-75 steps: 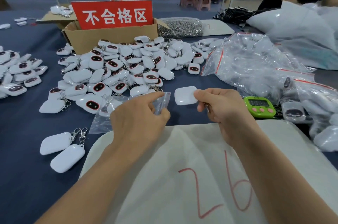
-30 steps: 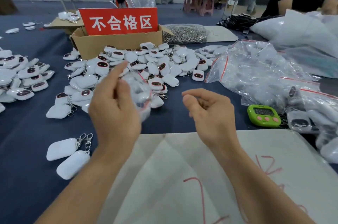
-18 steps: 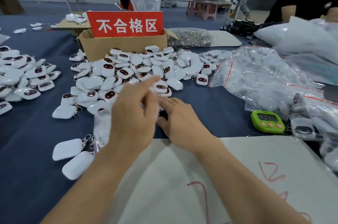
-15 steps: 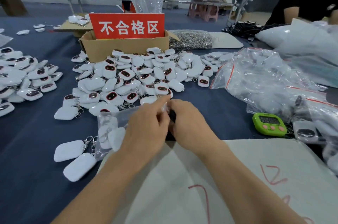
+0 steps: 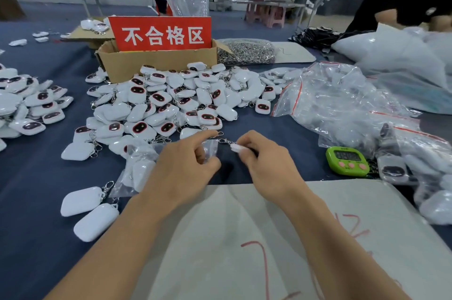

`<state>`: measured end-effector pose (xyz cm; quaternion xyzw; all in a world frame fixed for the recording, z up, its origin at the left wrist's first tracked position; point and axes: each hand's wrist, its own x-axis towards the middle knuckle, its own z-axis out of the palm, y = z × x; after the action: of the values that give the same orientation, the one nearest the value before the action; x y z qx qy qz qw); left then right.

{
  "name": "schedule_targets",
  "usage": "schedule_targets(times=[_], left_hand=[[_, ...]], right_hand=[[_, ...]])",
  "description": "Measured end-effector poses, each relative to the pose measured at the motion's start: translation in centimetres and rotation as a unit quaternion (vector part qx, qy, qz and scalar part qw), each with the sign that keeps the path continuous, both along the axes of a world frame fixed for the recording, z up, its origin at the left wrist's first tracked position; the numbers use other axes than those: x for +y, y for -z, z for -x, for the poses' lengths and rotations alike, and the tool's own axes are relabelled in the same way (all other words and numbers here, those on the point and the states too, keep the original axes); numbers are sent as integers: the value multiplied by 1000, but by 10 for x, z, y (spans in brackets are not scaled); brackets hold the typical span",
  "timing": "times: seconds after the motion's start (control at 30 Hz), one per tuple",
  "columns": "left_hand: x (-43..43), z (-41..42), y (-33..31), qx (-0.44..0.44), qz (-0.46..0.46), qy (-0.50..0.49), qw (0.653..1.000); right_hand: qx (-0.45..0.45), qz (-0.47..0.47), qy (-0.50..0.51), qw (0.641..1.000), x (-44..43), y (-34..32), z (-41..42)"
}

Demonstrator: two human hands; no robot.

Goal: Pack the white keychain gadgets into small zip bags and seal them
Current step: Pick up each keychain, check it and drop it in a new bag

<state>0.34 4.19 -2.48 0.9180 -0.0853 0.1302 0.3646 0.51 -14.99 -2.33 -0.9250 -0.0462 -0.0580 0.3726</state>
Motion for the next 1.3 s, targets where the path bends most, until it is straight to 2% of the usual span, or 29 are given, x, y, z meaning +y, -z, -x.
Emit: schedule_targets(times=[0.1,0.17,0.27,0.33,0.43,0.53,0.67,0.8,1.03,1.3], left_hand=[[-9,6,-3,-110,-18,-28,993],[-18,14,-5,-135,17,0,991],[-30,20,-6,-86,101,43,990],[-35,20,-5,-15,167,80,983],[-36,18,-3,59,231,113,965],[-39,17,-2,83,261,104,956],[-42,15,0,79,254,96,959],[-43,19,1,70,256,102,959],[-42,21,0,56,237,85,966],[-42,21,-1,65,256,109,958]], right_hand=[[-11,-114,58,992,-8,-2,5],[-7,-212,61,975,-10,-4,14],[-1,-332,35,943,-11,-7,26],[16,-364,13,931,-10,-10,28],[44,-377,23,925,-11,-13,24],[77,-415,9,907,-13,-13,21],[117,-412,-50,902,-13,-13,19],[135,-419,-32,898,-15,-14,18],[144,-386,-39,910,-14,-17,20],[121,-373,-27,920,-15,-15,18]])
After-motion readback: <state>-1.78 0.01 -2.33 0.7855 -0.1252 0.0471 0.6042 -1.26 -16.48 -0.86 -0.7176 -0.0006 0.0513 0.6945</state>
